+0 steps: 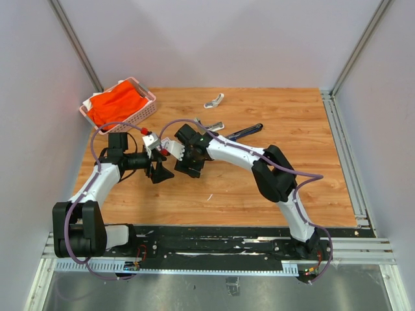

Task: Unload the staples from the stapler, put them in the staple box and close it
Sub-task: Adjust the staple box at the center of the board.

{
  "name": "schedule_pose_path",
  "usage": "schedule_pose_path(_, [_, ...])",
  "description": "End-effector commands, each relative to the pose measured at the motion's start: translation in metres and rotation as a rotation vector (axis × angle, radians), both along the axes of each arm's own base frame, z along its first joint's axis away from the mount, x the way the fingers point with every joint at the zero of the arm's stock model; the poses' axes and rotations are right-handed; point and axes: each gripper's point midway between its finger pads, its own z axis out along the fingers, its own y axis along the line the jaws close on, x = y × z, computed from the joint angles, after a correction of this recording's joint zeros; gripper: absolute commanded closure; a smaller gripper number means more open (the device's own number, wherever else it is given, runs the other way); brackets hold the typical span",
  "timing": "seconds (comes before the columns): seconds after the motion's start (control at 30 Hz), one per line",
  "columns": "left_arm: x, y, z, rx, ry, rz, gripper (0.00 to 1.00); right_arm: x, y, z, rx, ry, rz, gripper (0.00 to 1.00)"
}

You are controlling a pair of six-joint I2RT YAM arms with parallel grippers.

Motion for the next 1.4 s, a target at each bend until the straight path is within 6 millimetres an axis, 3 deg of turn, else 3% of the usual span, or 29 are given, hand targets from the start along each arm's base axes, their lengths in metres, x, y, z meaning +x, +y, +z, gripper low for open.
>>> schedule_pose_path(0.0, [0.006,0.002,0.009,-0.001,-0.047,0.006,0.02,-0.004,-0.002,-0.016,-0.047,-0.005,-0.022,0.35])
schedule_pose_path(0.37, [0.005,0.002,0.009,-0.003,-0.042,0.004,0.02,-0.003,-0.004,-0.025,-0.064,0.002,-0.029,0.39])
schedule_pose_path(0.7, [0.006,0.002,0.008,-0.004,-0.04,0.003,0.02,-0.005,-0.003,-0.024,-0.059,0.007,-0.024,0.67])
schedule_pose_path(0.87, [0.005,0.002,0.008,-0.004,-0.041,0.002,0.02,-0.005,-0.002,-0.022,-0.056,0.006,-0.023,0.71])
schedule_pose_path(1.03, [0.005,0.002,0.008,-0.005,-0.039,0.001,0.02,-0.004,-0.002,-0.021,-0.053,0.003,-0.026,0.71])
schedule_pose_path(1.37, [0.005,0.002,0.007,-0.002,-0.037,0.003,0.02,0.001,0.002,0.01,-0.016,-0.036,-0.013,0.48])
